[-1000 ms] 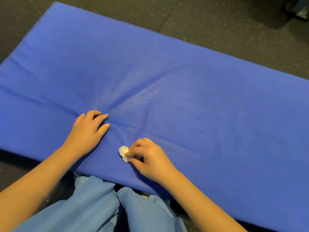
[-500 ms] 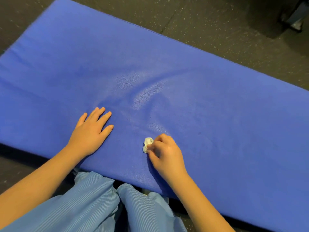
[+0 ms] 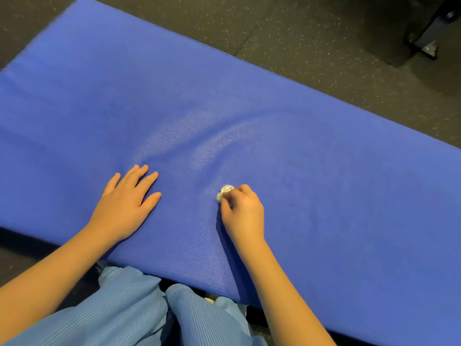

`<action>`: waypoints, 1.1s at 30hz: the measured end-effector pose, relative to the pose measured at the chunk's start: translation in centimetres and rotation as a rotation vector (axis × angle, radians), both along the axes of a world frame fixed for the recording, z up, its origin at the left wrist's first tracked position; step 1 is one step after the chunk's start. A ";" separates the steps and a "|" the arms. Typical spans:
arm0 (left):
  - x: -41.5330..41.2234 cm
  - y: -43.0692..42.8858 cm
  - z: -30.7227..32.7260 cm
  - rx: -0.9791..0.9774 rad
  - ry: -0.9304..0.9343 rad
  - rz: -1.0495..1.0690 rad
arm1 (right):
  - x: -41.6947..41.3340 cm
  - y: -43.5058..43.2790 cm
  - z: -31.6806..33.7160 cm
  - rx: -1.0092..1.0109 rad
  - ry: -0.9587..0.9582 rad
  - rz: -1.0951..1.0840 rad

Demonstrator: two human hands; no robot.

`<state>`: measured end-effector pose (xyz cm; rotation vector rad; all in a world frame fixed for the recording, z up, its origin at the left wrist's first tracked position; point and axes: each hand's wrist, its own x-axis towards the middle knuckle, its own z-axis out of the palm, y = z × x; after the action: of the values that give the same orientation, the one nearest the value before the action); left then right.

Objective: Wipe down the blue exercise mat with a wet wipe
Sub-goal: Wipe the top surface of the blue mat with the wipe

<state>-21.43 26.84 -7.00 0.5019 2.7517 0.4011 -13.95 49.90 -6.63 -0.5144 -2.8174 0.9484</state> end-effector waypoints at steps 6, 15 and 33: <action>0.0 0.0 0.2 -0.012 0.017 0.001 | -0.8 0.3 -0.2 0.098 0.041 0.350; -0.2 0.0 0.3 -0.036 0.024 -0.013 | -1.9 0.7 -1.0 0.068 0.072 0.356; -2.6 2.6 -0.4 -0.099 -0.028 -0.173 | -8.2 8.3 -3.4 0.218 0.036 0.020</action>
<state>-24.00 29.48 -7.38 0.6957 2.6586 0.2273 -22.15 58.20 -10.01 -0.4369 -2.8508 0.6356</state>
